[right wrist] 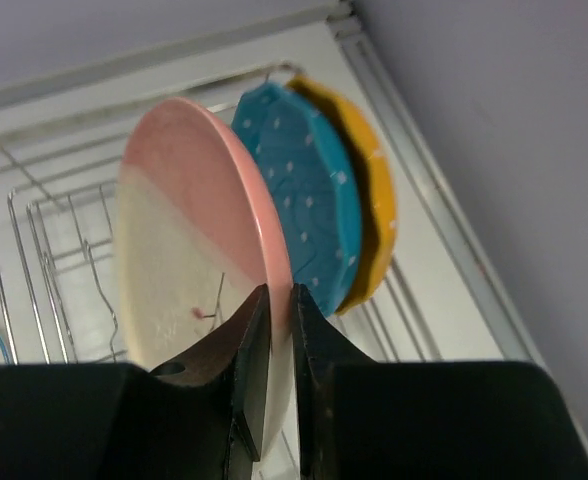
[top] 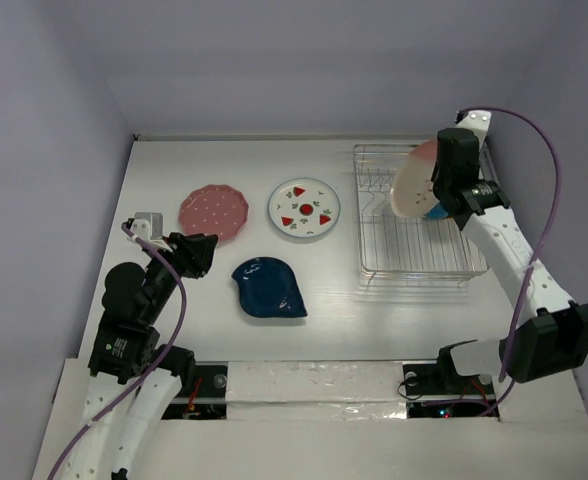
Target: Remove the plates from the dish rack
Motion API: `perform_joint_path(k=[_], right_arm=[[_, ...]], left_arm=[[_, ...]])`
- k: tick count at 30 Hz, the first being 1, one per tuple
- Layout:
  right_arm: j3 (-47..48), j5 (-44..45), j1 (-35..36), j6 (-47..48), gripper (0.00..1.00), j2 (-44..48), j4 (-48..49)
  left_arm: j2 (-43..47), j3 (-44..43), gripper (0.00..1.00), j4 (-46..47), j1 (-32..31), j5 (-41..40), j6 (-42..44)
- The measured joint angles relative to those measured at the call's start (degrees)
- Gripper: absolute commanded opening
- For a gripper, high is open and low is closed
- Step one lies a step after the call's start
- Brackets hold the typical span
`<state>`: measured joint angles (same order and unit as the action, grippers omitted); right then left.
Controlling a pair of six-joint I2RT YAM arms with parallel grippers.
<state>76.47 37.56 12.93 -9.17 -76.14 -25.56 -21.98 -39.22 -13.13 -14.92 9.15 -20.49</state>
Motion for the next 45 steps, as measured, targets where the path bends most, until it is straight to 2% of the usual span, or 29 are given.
perform_joint_path(k=[12,22,34,45], right_arm=[[-4.5,-5.9,0.6,-4.2,0.00,-3.2,4.0],[-10.5,-6.5,0.5,-9.0,0.00,1.1,7.9],[-11.4,-7.2,-0.2,-10.6,0.00,6.1,8.7],[-13.1,-11.4,-2.9,-15.5,0.00,4.9,12.5]], left_arm=[[0.0,0.0,0.34,0.0,0.0,0.0,0.0],[0.0,0.0,0.34,0.0,0.0,-0.2,0.0],[0.0,0.0,0.34,0.0,0.0,-0.2,0.0],[0.0,0.0,0.34,0.0,0.0,-0.2,0.0]])
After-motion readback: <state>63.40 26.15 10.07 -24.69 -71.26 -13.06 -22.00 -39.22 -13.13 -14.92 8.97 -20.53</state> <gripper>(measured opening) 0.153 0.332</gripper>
